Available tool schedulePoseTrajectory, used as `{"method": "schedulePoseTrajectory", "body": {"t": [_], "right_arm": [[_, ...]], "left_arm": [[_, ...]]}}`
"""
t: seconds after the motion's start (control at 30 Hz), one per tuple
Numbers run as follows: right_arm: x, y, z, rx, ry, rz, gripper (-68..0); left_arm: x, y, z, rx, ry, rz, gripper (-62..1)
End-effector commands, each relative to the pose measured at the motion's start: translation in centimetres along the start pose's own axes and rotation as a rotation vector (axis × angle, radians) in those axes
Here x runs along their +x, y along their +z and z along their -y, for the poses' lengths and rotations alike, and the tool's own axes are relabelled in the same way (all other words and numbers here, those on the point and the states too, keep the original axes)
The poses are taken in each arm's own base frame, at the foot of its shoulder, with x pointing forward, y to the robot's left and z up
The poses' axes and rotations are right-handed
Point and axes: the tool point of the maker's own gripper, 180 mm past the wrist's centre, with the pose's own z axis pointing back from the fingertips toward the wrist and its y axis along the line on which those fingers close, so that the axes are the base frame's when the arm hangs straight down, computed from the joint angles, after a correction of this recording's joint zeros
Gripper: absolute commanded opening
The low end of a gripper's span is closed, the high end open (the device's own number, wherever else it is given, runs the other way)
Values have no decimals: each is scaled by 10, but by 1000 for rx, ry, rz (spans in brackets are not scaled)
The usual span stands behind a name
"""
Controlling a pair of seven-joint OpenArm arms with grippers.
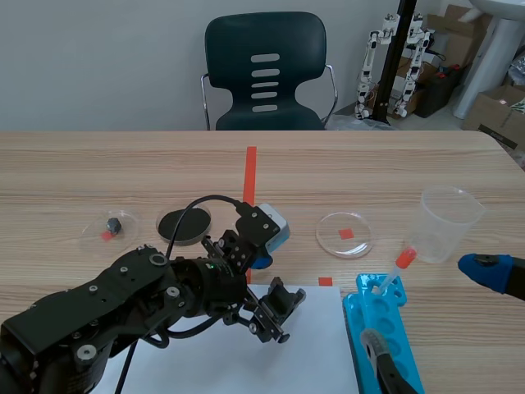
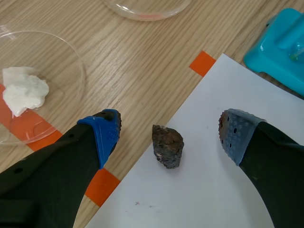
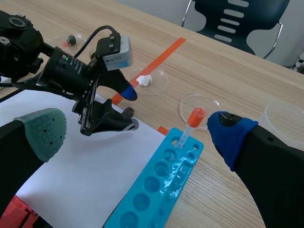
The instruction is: Pick up the right mineral with the left hand
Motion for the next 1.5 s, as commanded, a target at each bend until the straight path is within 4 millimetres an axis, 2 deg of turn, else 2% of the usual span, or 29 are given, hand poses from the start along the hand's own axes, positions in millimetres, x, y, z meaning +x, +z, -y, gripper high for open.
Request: {"method": "schedulePoseTrajectory", "body": {"t": [0.0, 0.2, 0.4, 0.6, 0.8, 0.97, 1.27, 1.47], "right_arm": [[7, -1, 3, -4, 7, 26, -52], [7, -1, 3, -4, 7, 26, -52], [7, -1, 3, -4, 7, 26, -52], [7, -1, 3, -4, 7, 26, -52], [7, -1, 3, -4, 7, 26, -52], [7, -1, 3, -4, 7, 26, -52], [7, -1, 3, -4, 7, 26, -52], [7, -1, 3, -4, 7, 26, -52]], "left_arm": [[11, 0, -2, -2, -2, 37, -163], [8, 0, -3, 0, -1, 31, -163], [-5, -1, -7, 6, 16, 2, -163], [-3, -1, -7, 6, 17, 17, -170], [-4, -1, -7, 6, 17, 15, -395], [-4, -1, -7, 6, 17, 14, -508], [-2, -1, -7, 6, 10, 19, -511], [11, 5, -13, 14, -49, 43, -511]]}}
